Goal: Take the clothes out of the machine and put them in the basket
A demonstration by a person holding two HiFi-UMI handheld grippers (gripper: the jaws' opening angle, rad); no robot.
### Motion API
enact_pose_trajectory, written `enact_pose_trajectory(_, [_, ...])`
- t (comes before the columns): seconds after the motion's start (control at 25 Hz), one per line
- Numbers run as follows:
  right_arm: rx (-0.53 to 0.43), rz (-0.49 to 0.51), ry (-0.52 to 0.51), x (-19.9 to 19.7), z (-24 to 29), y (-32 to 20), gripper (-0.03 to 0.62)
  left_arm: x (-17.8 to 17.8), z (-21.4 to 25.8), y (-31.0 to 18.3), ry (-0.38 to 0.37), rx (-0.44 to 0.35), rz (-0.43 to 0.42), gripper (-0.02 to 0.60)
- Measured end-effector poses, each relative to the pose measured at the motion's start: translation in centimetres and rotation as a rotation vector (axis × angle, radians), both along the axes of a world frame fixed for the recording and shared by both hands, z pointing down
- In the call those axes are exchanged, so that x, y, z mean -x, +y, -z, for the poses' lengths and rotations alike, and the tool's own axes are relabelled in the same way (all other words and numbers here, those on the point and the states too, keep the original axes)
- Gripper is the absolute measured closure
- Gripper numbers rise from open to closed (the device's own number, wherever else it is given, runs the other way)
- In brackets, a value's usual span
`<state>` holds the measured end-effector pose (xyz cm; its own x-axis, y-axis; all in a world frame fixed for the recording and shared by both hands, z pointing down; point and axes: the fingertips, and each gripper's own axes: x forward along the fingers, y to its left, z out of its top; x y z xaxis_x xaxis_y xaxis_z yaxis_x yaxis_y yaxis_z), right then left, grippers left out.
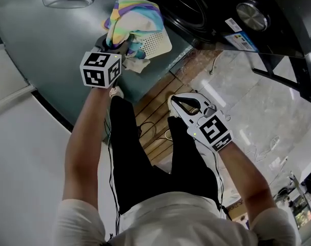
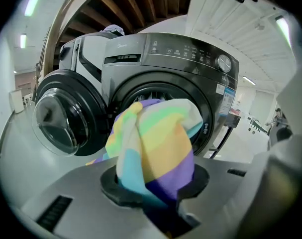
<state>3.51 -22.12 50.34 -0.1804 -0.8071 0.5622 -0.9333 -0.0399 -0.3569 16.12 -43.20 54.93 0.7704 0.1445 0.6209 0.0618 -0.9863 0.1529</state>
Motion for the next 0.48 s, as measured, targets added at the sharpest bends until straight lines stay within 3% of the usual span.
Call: enact_pose_trajectory(0.48, [0.041,0.030,-0.017,-1.1,-2.3,-3.8,0.591,2.7,-6.5,-5.0,-0.078,-0.025,0.005,0.456])
